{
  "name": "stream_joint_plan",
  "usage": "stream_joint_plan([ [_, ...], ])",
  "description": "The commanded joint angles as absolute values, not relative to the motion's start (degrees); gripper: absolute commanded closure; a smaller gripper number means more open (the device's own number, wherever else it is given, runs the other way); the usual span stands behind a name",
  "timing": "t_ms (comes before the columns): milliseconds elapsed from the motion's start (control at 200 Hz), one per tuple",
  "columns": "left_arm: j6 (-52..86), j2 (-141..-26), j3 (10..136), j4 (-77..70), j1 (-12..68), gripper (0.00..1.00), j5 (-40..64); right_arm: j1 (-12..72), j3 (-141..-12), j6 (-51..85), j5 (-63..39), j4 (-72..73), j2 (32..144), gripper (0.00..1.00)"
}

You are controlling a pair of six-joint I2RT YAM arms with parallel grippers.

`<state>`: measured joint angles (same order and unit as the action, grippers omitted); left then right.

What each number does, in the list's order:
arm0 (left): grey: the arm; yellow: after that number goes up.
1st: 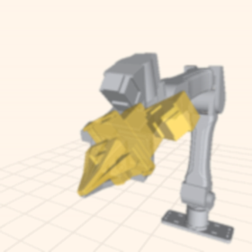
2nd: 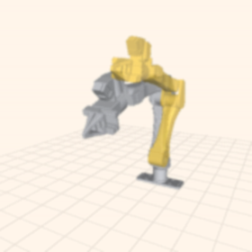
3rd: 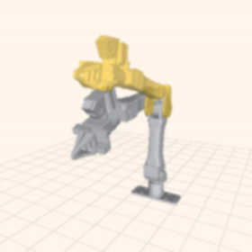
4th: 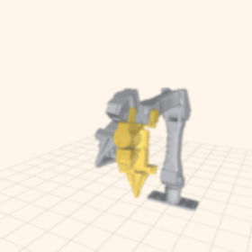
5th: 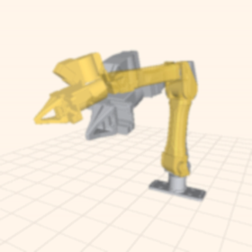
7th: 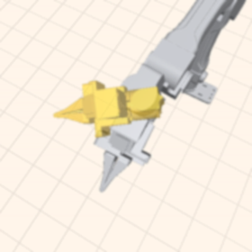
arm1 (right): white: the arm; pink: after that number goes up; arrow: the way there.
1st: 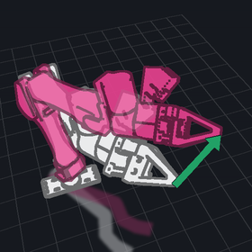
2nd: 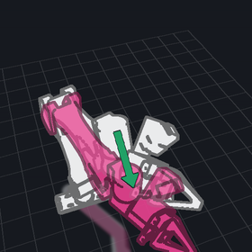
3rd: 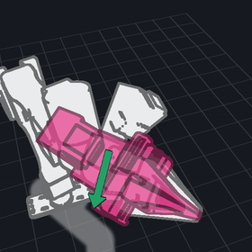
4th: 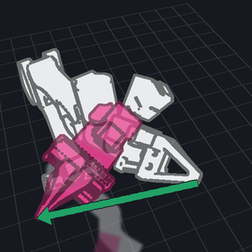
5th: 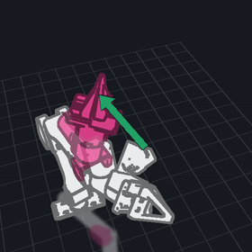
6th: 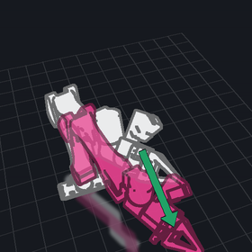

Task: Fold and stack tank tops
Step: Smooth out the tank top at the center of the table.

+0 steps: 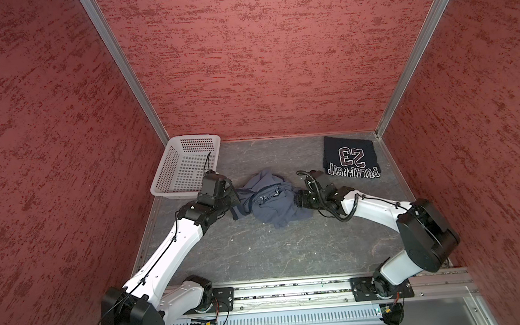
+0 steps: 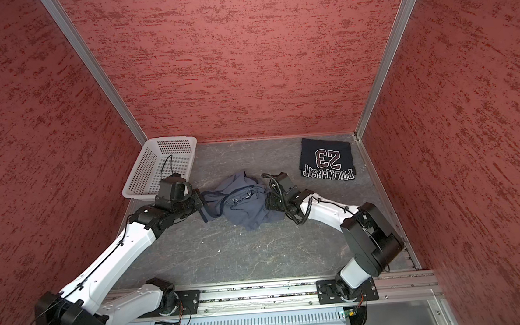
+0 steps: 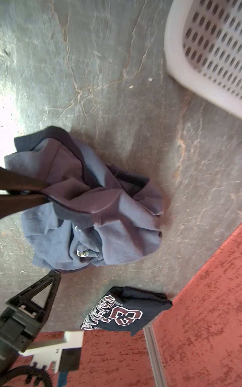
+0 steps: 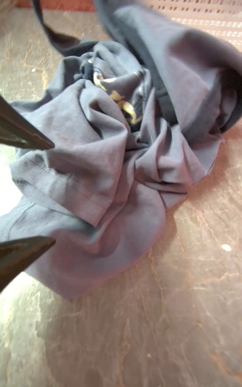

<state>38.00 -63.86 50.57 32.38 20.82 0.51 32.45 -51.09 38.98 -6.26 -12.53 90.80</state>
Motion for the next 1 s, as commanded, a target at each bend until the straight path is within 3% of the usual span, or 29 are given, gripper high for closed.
stream_joint_plan([
  [0,36.40,-64.25,51.94,33.53,19.79,0.97,3.90,32.08,-52.51,43.74,-11.33,-10.24,94.54,0.41],
  [100,35.87,-64.38,51.77,33.14,17.93,0.97,6.01,32.17,-53.39,44.78,-12.39,-10.45,97.15,0.49],
  [230,35.26,-64.51,52.50,31.71,15.07,0.97,8.46,32.17,-56.54,43.10,-9.75,-13.81,96.86,0.69],
  [356,34.83,-65.92,55.37,30.21,12.88,0.97,10.55,32.08,-62.41,38.85,-0.57,-23.77,94.80,0.89],
  [481,34.41,-69.02,61.29,28.53,10.82,0.97,13.45,29.11,-65.63,34.53,8.67,-31.53,89.50,0.99],
  [766,32.66,-76.50,81.46,31.54,6.36,0.97,18.23,15.60,-76.66,25.65,11.69,-37.92,78.62,1.00],
  [997,34.04,-73.21,74.43,33.38,5.56,0.97,18.02,14.61,-71.76,28.69,13.36,-43.56,70.57,1.00],
])
